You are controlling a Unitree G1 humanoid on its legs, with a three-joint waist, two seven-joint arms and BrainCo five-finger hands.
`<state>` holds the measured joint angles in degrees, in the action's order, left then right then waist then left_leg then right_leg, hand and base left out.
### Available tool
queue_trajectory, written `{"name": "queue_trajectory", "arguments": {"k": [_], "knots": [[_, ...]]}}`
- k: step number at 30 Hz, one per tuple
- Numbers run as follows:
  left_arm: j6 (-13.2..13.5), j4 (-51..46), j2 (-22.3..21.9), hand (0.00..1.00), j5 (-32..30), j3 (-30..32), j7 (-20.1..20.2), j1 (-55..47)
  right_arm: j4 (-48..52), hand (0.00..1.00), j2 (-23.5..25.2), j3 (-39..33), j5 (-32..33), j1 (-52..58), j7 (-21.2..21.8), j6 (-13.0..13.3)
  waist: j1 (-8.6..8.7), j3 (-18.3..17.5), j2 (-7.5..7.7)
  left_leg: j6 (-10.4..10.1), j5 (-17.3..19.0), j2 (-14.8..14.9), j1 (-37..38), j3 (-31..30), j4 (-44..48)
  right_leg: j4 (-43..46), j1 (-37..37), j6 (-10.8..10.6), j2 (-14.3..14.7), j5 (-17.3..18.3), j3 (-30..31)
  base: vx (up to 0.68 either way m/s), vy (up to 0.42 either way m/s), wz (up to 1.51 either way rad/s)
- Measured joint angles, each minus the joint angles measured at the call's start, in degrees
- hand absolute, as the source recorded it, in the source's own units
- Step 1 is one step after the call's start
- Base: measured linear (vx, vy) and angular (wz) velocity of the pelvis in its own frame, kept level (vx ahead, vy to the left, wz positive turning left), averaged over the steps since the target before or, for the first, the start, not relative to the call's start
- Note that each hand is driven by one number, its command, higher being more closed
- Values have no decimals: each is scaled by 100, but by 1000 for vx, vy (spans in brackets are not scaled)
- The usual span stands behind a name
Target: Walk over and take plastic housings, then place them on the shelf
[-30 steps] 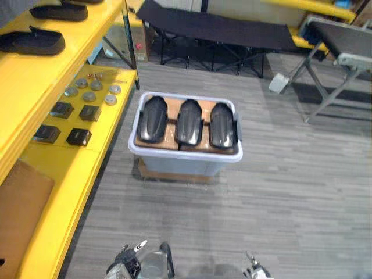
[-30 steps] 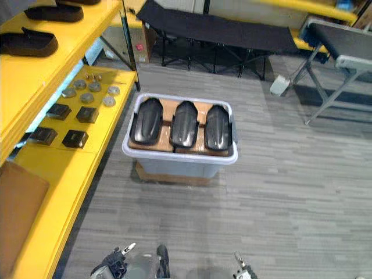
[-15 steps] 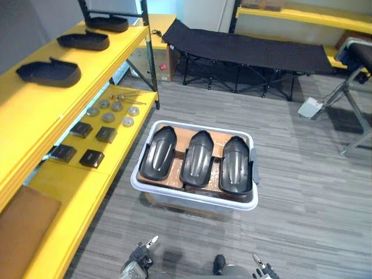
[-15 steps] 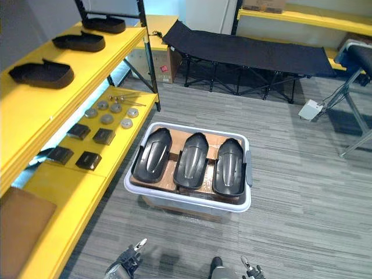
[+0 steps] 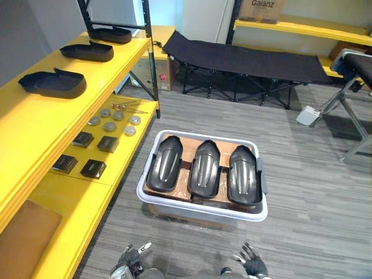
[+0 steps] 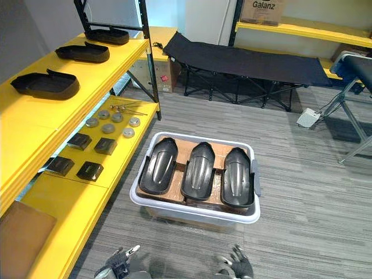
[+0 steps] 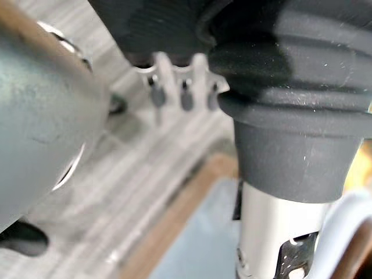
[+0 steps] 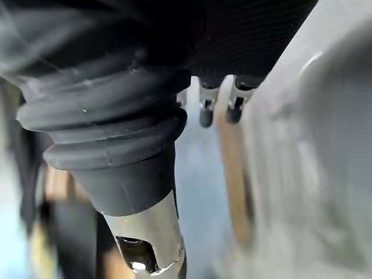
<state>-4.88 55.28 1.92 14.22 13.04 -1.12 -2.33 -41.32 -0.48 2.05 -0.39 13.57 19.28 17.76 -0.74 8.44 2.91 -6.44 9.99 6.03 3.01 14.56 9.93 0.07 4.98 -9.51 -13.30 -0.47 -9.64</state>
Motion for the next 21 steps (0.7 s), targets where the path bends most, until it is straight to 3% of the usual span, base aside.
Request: {"name": "queue_trajectory", "arguments": {"k": [1, 2, 4, 6, 8, 10, 12, 13, 15, 17, 19, 21], "knots": [[14, 0, 19, 0, -15, -205, 1, 16, 416, 0, -153, 801, -76, -132, 236, 257, -1, -11, 15, -12, -65, 0, -26, -91, -77, -12, -28, -2, 26, -7, -71, 27, -43, 16], [20, 4, 31, 0, -35, -291, 3, 15, 571, 0, -235, 1120, -78, -211, 297, 319, -1, -13, -1, -20, -95, 0, -38, -173, -113, -11, -30, -2, 37, -7, -108, 42, -68, 31], [106, 132, 62, 0, -84, -666, -7, 32, 1357, 0, -583, 2805, 4, -972, 706, 534, -22, -76, -107, -40, -185, 35, -112, -411, -252, -7, -58, 25, 107, -5, -265, 36, -58, 31], [114, 223, 116, 0, -89, -771, -2, 91, 2007, 0, -526, 3476, 360, -1558, 695, 455, -98, -92, -139, -61, -212, 64, -101, -508, -320, -11, -33, 52, 154, -16, -305, 35, -30, 14], [127, 221, 149, 0, -191, -771, 7, 114, 2810, 0, -328, 3454, 911, -2020, 413, 170, -196, -85, -113, -55, -223, 77, -76, -556, -344, -54, 29, 118, 185, -65, -320, 22, -3, 10], [122, 215, 237, 0, -357, -772, 16, 19, 3357, 0, -26, 2529, 1680, -2889, -353, -518, -215, -69, -1, -51, -225, 79, 28, -569, -340, -96, 128, 182, 197, -137, -315, -8, 36, 2], [128, 182, 291, 0, -404, -763, 16, -71, 3392, 0, -45, 1546, 2056, -3357, -919, -841, -260, -79, 18, -51, -225, 79, 54, -572, -336, -96, 143, 249, 202, -207, -307, -23, 46, -3], [126, 91, 307, 0, -406, -766, 15, -112, 3390, 0, -194, 842, 2056, -3580, -1515, -1028, -299, -54, 19, -50, -225, 77, 104, -560, -333, -96, 181, 243, 201, -269, -302, -37, 54, -3], [140, -98, 307, 0, -405, -801, 12, -218, 3393, 0, -622, -51, 1975, -3630, -2306, -1251, -297, -23, 23, -49, -224, 75, 117, -536, -327, -77, 159, 254, 195, -320, -293, -67, 51, -13], [174, -272, 330, 0, -404, -865, 12, -228, 3390, 0, -969, -588, 1985, -3606, -2781, -1438, -275, 149, -6, -41, -219, 76, 61, -456, -264, -48, 62, 251, 180, -322, -256, -100, 9, -21], [211, -476, 379, 0, -404, -927, 14, -210, 3372, 0, -1318, -1061, 1985, -3622, -3128, -1503, -118, 454, -1, -3, -184, 87, -242, -460, -30, -8, -148, 244, 164, -325, -210, -160, -9, -11], [271, -716, 395, 0, -394, -926, 16, -36, 3076, 0, -1802, -1775, 1992, -3651, -3468, -1520, -6, 1005, -61, 5, -156, 146, -837, -477, 389, 13, -576, 129, 186, -400, -103, -224, -20, -11]]}}
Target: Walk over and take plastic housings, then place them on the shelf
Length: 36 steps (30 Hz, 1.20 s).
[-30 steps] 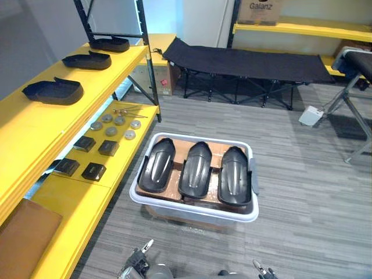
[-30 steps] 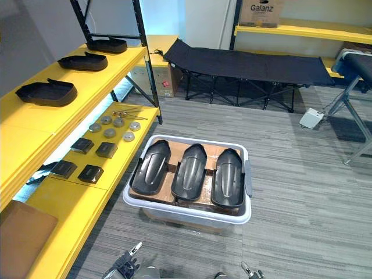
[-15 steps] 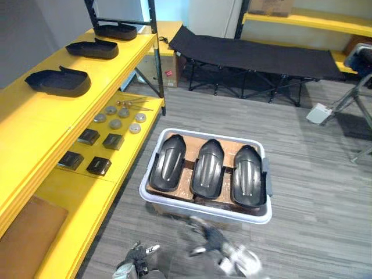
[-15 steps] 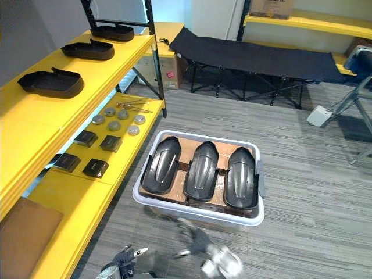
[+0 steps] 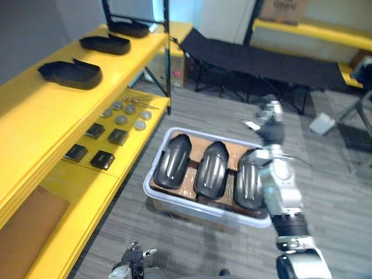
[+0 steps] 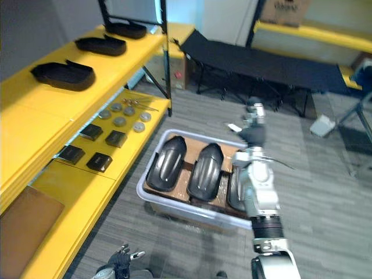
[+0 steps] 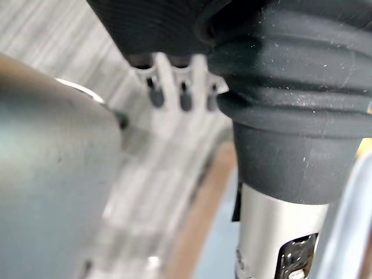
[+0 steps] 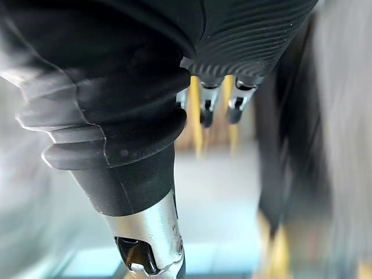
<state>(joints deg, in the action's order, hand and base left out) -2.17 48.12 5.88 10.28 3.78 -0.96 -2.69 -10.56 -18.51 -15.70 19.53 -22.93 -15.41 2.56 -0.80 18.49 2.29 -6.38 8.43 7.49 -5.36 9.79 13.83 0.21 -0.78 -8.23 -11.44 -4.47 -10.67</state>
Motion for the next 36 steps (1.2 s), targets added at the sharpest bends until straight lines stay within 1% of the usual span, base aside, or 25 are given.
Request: {"name": "queue_trajectory", "arguments": {"k": [1, 2, 4, 5, 6, 7, 8, 9, 11, 14, 16, 20, 21, 22, 23, 25, 27, 28, 30, 31, 32, 36], "knots": [[24, -10, 7, 0, 11, 0, -3, 70, -129, 0, -101, -152, 0, 0, -77, -10, 18, 145, -27, -4, 6, 29, -125, -19, 85, 3, -86, 7, 26, -21, 12, -226, -38, -10], [72, -64, 50, 0, 83, 10, -12, 151, -411, 0, -211, -397, 8, 6, -207, -25, 30, 375, -39, -19, 15, 94, -329, -18, 207, 2, -264, 18, 80, -46, 57, -200, -44, -14], [90, -194, 118, 0, 116, 4, -50, 263, -805, 0, -302, -706, 176, 32, -246, -31, 73, 678, -16, -23, 19, 173, -581, -28, 365, -14, -460, 49, 160, -135, 126, -164, -39, -14], [97, -193, 120, 0, 117, 1, -68, 282, -897, 0, -334, -758, 233, 45, -240, -29, 94, 707, -3, -25, 24, 186, -675, -42, 414, -16, -528, 53, 173, -150, 126, -94, -23, -1], [141, -197, 122, 0, 119, -7, -79, 310, -1060, 0, -414, -812, 227, 77, -227, -11, 138, 721, 10, -17, 40, 197, -857, -93, 496, -24, -639, 49, 192, -183, 115, -43, -7, 8], [216, -196, 126, 0, 127, -22, -121, 348, -1134, 0, -549, -814, 229, 201, -186, 39, 139, 733, 26, -16, 72, 200, -1012, -144, 595, -25, -735, 37, 198, -225, 102, -6, 11, 11], [248, -191, 139, 0, 268, -32, -138, 348, -1132, 0, -556, -824, 331, 256, -104, 223, 138, 734, 29, 6, 119, 200, -1067, -172, 674, -28, -743, 36, 197, -243, 100, 26, 23, 7], [257, -190, 145, 0, 283, -33, -142, 348, -1132, 0, -556, -826, 330, 264, -74, 281, 128, 735, 32, 12, 135, 196, -1071, -184, 688, -28, -742, 36, 195, -243, 103, 30, 22, 5], [303, -190, 168, 0, 273, -50, -142, 348, -1122, 0, -557, -828, 317, 270, -14, 494, 114, 743, 46, 28, 145, 158, -1090, -228, 683, -28, -734, 35, 170, -245, 110, 22, 22, 10], [336, -202, 187, 0, 277, -51, -131, 352, -1119, 0, -591, -826, 209, 220, -27, 495, 70, 745, 50, 28, 145, 144, -1159, -310, 688, -30, -754, 35, 172, -244, 110, 4, 4, 12], [337, -201, 189, 0, 281, -58, -121, 386, -1119, 0, -669, -826, 193, 184, -101, 431, 28, 747, 55, 29, 145, 139, -1177, -306, 692, -30, -773, 36, 169, -245, 120, 0, 0, 0], [338, -202, 221, 0, 336, -148, -106, 444, -1185, 0, -908, -825, 200, 97, -120, 104, 22, 780, 59, 31, 146, 134, -1198, -311, 711, -28, -784, 36, 163, -244, 121, 0, 0, 0], [337, -202, 247, 0, 347, -234, -102, 467, -1394, 0, -1001, -816, 201, 8, -115, 4, 19, 790, 41, 34, 148, 132, -1235, -317, 727, -15, -814, 37, 161, -244, 120, -39, 5, 6], [337, -202, 239, 0, 405, -298, -97, 517, -1691, 0, -1145, -805, 209, -100, -116, -111, 15, 840, -7, 51, 157, 125, -1297, -360, 788, -4, -828, 39, 158, -242, 97, -38, 9, 7], [338, -202, 229, 0, 486, -326, -94, 527, -1880, 0, -1206, -786, 221, -171, -112, -158, 11, 872, -27, 51, 157, 118, -1320, -372, 799, 1, -843, 41, 151, -241, 92, -61, 13, 13], [355, -231, 223, 0, 574, -478, -93, 577, -2509, 0, -1351, -760, 222, -403, -105, -263, -1, 934, -129, 60, 151, 100, -1507, -468, 877, 40, -950, 44, 142, -238, 1, -49, 10, 16], [393, -230, 193, 0, 684, -533, -97, 619, -2958, 0, -1433, -697, 230, -614, -116, -302, -37, 984, -215, 84, 127, 66, -1608, -532, 888, 87, -1031, 44, 122, -238, -43, -41, 11, 18], [437, -226, 161, 0, 728, -598, -102, 643, -3173, 0, -1569, -557, 279, -741, -137, -321, -41, 1027, -298, 93, 107, 27, -1676, -604, 897, 101, -1055, 43, 101, -238, -96, -35, 17, 22], [472, -223, 99, 0, 730, -738, -105, 725, -3464, 0, -1867, -481, 333, -1005, -233, -412, -131, 1092, -476, 139, 53, -46, -1789, -670, 885, 172, -1150, 40, 42, -236, -200, -33, 27, 24], [474, -223, 73, 0, 732, -741, -107, 750, -3547, 0, -1943, -467, 334, -1093, -237, -421, -157, 1116, -513, 148, 46, -59, -1809, -681, 885, 196, -1172, 40, 27, -236, -210, -34, 31, 18], [482, -224, 41, 0, 741, -743, -113, 765, -3670, 0, -2071, -345, 338, -1281, -250, -495, -180, 1137, -575, 158, 22, -84, -1865, -718, 885, 236, -1220, 40, 4, -236, -238, -19, 23, 19], [507, -219, 48, 0, 795, -801, -121, 771, -4013, 0, -2250, 100, 326, -1828, -351, -650, -238, 1146, -643, 191, -13, -166, -1952, -783, 881, 457, -1352, -3, -95, -133, -340, -16, 18, 13]]}}
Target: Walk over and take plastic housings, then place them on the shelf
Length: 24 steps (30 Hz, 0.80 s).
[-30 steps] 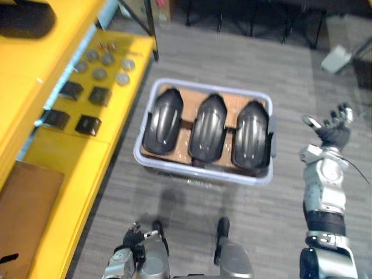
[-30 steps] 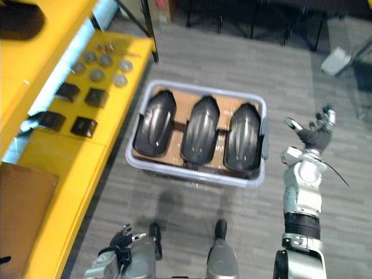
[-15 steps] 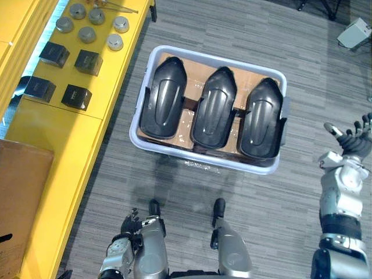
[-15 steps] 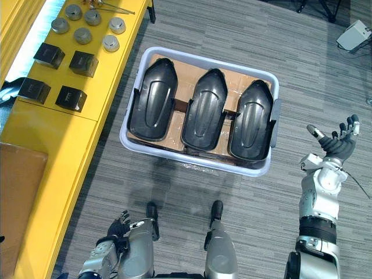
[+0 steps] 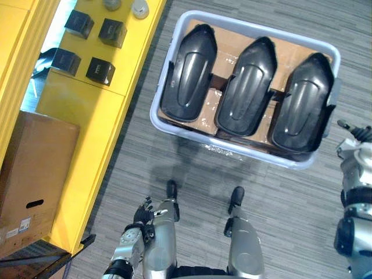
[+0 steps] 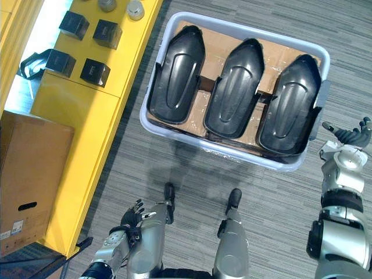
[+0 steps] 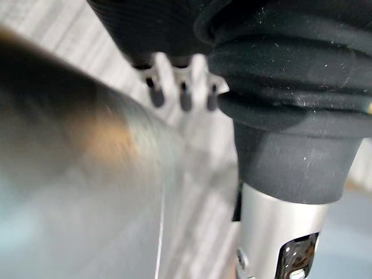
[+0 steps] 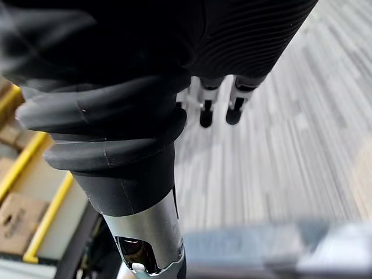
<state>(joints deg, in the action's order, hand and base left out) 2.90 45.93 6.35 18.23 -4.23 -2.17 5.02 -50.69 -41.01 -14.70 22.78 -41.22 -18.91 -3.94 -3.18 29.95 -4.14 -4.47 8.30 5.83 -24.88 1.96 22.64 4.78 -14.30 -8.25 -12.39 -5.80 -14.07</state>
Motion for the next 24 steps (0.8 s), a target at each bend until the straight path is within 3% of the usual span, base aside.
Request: {"name": "queue_trajectory", "arguments": {"k": [5, 9, 12, 17, 22, 23, 24], "knots": [[40, 31, -34, 0, 205, -108, 6, 20, -32, 0, -310, 171, -77, -360, -124, -126, -91, 73, -246, 42, -26, -136, -142, -69, 98, 404, -217, -47, -177, 167, -25, -16, 36, 12], [77, 32, -62, 0, 220, -110, 35, 28, -49, 0, -325, 424, -134, -519, -116, -248, -119, 70, -302, 42, -26, -169, -247, -141, 182, 626, -346, -74, -229, 256, -73, -21, 8, 9], [80, 32, -61, 0, 222, -142, 72, 45, -106, 0, -325, 426, -254, -543, -109, -479, -147, 70, -303, 54, -34, -172, -250, -138, 198, 695, -368, -70, -246, 270, -73, -39, 2, 0], [88, 38, -116, 0, 378, -220, 110, 65, -444, 0, -323, 642, -473, -558, 4, -1184, -156, 68, -306, 54, -63, -170, -270, -138, 199, 775, -428, -70, -257, 288, -67, -13, 0, 0], [143, 39, -112, 0, 442, -325, 101, 81, -685, 0, -320, 640, -566, -565, 82, -1541, -210, 60, -334, 38, -104, -166, -341, -142, 195, 955, -579, -73, -277, 376, -35, 0, 0, 0], [163, 50, -111, 0, 443, -331, 101, 81, -724, 100, -320, 638, -569, -606, 126, -1649, -213, 59, -336, 33, -107, -161, -338, -146, 195, 986, -590, -67, -277, 387, -35, 0, 0, 0], [170, 53, -111, 0, 443, -332, 101, 81, -740, 100, -320, 637, -570, -637, 128, -1693, -213, 58, -337, 32, -108, -160, -339, -145, 195, 996, -597, -65, -277, 390, -34, 0, 0, 0]]}}
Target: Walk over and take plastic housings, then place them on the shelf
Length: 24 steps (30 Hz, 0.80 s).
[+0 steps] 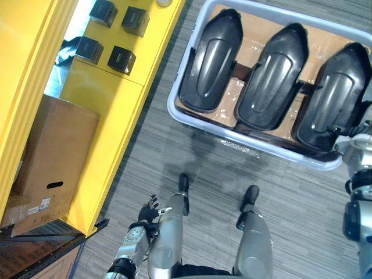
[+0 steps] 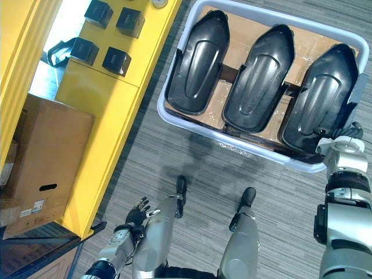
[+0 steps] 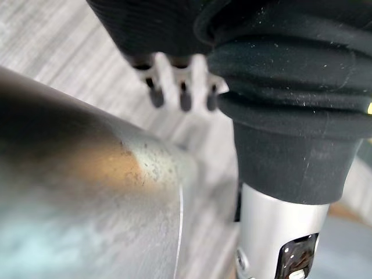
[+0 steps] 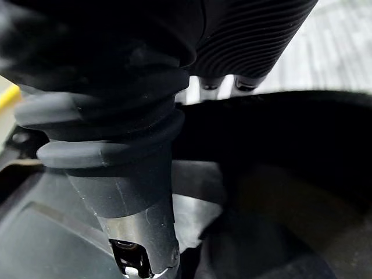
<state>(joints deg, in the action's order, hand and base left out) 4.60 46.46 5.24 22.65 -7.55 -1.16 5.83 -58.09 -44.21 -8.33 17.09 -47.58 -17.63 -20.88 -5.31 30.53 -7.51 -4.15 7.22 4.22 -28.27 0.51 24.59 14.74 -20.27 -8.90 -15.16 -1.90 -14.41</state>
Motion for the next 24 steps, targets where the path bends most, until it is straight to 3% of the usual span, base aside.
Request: {"name": "queue_trajectory", "arguments": {"k": [5, 13, 18, 24], "knots": [[23, 39, -9, 0, 147, -7, 2, 5, -204, 100, -56, -19, -481, -168, 11, -170, -16, -4, -7, 0, -54, -31, -2, -1, -50, 185, -96, -2, -64, 99, 3, -4, -3, 2], [14, 217, -131, 0, 215, -73, 8, 80, -322, 100, -261, 0, -1015, -195, -61, -207, -28, -107, -167, -23, -197, -100, -72, -77, -215, 431, -278, 16, -169, 226, -81, 3, -10, 7], [16, 210, -129, 0, 213, -83, 9, 80, -323, 100, -227, 9, -1358, -182, -154, -397, -36, -107, -167, -60, -223, -84, -76, -154, -220, 579, -297, 21, -172, 320, -134, 8, -16, 8], [11, 199, -112, 0, 214, -145, -4, 80, -303, 100, -168, 166, -1697, -167, -365, -362, -34, -113, -158, -62, -236, -44, -19, -148, -218, 577, -242, 24, -161, 316, -132, 0, 0, 0]]}}
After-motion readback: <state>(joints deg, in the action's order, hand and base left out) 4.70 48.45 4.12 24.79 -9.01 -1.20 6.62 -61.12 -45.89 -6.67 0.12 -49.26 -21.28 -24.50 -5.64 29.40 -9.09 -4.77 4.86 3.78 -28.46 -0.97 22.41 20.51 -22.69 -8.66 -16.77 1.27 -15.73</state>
